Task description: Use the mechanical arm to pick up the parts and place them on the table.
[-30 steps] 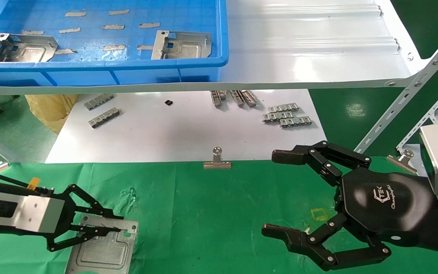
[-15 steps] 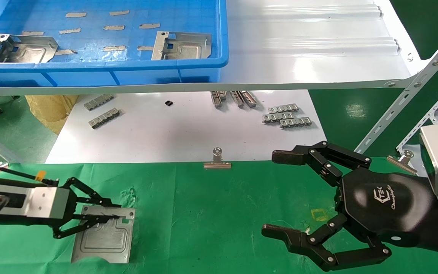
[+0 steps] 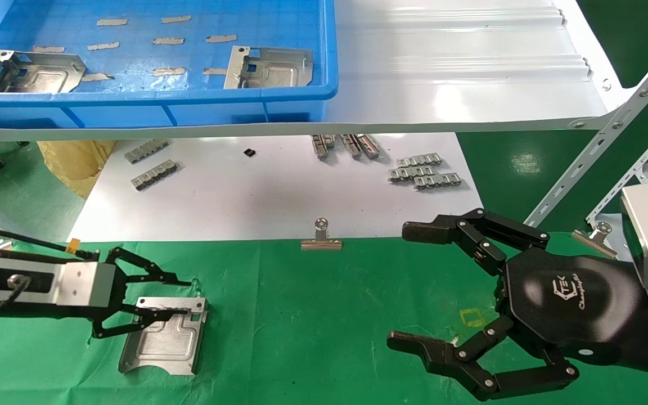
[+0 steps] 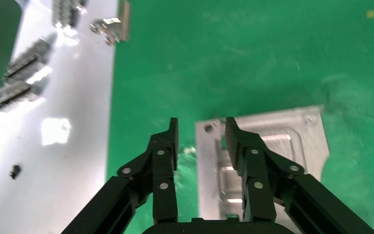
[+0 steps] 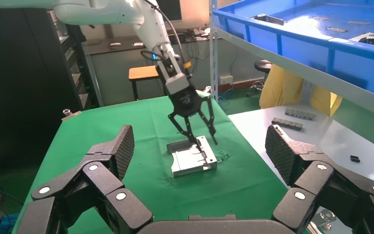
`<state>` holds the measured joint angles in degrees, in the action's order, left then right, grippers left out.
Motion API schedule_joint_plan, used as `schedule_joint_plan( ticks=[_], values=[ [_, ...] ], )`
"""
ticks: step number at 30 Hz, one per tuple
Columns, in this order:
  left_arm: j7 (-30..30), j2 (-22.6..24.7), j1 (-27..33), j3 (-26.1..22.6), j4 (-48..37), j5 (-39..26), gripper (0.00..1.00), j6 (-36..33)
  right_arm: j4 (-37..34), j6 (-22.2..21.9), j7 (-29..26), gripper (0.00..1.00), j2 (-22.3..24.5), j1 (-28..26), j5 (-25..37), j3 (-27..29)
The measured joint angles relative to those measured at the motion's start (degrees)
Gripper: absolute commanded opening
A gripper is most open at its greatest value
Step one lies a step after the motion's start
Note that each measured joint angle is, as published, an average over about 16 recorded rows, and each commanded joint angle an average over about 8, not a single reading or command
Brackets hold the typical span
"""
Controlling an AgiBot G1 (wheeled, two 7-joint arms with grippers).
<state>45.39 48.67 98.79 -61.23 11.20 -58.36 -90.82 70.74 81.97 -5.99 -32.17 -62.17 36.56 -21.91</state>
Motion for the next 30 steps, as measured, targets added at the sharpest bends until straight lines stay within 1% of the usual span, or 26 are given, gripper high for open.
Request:
schedule_joint_plan(
  ticks=[10,14,23,30],
  values=[
    [-10.6,-3.19,-2.51,2.38,1.4,8.77,1.0,-0.86,0.0,-0.01,0.0,1.0,0.0,0.01,-0.01,0.0],
    [-13.36,-4.05,-3.45,3.05,1.87,10.98,1.0,-0.92,-0.01,-0.01,0.0,1.0,0.01,0.01,-0.01,0.0],
    [-14.92,-4.52,-4.78,4.5,3.89,11.68,1.0,-0.77,-0.01,-0.01,0.0,1.0,0.01,0.01,-0.01,0.01],
    [-18.13,-5.22,-7.35,7.79,8.66,11.87,1.0,-0.28,-0.01,-0.02,0.0,1.0,0.01,0.01,-0.01,0.01]
  ],
)
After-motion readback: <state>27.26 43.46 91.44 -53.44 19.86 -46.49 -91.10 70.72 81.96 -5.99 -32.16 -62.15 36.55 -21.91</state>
